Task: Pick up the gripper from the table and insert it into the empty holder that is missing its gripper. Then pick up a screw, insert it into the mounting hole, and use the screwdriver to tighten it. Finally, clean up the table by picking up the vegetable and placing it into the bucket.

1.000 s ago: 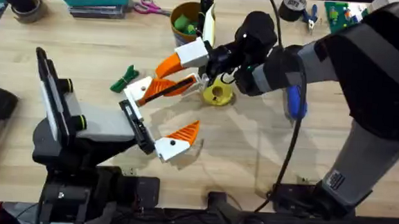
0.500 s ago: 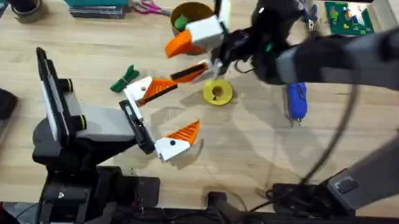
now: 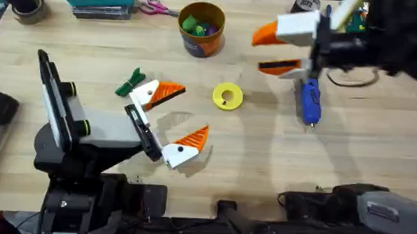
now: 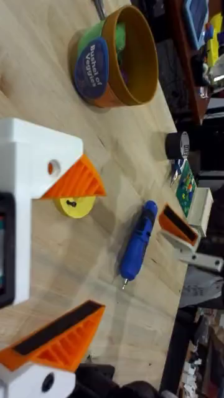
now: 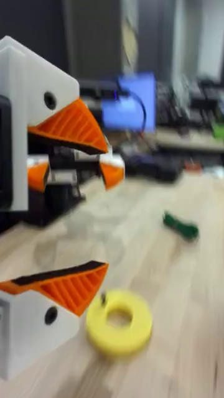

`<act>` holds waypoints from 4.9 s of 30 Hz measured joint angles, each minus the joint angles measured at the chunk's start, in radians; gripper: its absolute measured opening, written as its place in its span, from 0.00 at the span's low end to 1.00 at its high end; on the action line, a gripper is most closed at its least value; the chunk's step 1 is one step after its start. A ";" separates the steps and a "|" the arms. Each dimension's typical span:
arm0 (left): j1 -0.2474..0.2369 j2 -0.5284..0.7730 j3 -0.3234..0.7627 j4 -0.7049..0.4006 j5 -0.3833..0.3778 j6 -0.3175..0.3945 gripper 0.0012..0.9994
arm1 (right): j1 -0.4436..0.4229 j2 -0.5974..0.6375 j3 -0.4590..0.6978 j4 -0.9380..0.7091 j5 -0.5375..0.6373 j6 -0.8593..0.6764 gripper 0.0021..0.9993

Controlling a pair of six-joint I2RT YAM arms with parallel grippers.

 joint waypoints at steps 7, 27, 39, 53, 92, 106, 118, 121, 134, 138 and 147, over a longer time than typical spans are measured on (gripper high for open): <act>0.000 0.000 0.000 0.000 0.000 0.000 0.99 | -0.020 -0.150 0.027 -0.344 0.307 -0.235 1.00; 0.000 0.000 0.000 0.000 0.000 0.000 0.99 | 0.310 -0.178 0.173 -0.565 0.924 -0.469 1.00; 0.000 0.000 0.000 0.000 0.000 0.000 0.99 | 0.382 -0.169 0.173 -0.562 0.927 -0.470 1.00; 0.000 0.000 0.000 0.000 0.000 0.000 0.99 | 0.519 -0.106 0.175 -0.558 0.955 -0.557 1.00; 0.000 0.000 0.000 0.000 0.000 0.000 0.99 | 0.524 0.132 0.177 -0.383 0.983 -0.617 1.00; 0.000 0.000 0.000 0.000 0.000 0.000 0.99 | 0.540 0.169 0.177 -0.298 0.987 -0.627 1.00; 0.000 0.000 0.000 0.000 0.000 0.000 0.99 | 0.543 0.225 0.177 -0.283 0.990 -0.627 1.00; 0.000 0.000 0.000 0.000 0.000 0.000 0.99 | 0.544 0.237 0.177 -0.276 0.990 -0.627 0.99; 0.000 0.000 0.000 0.000 0.000 0.000 0.99 | 0.584 0.318 0.177 -0.241 0.990 -0.627 0.94; 0.000 0.000 0.000 0.000 0.000 0.000 0.99 | 0.584 0.320 0.177 -0.235 0.990 -0.627 0.88; 0.000 0.000 0.000 0.000 0.000 0.000 0.99 | 0.586 0.332 0.177 -0.225 0.990 -0.631 0.78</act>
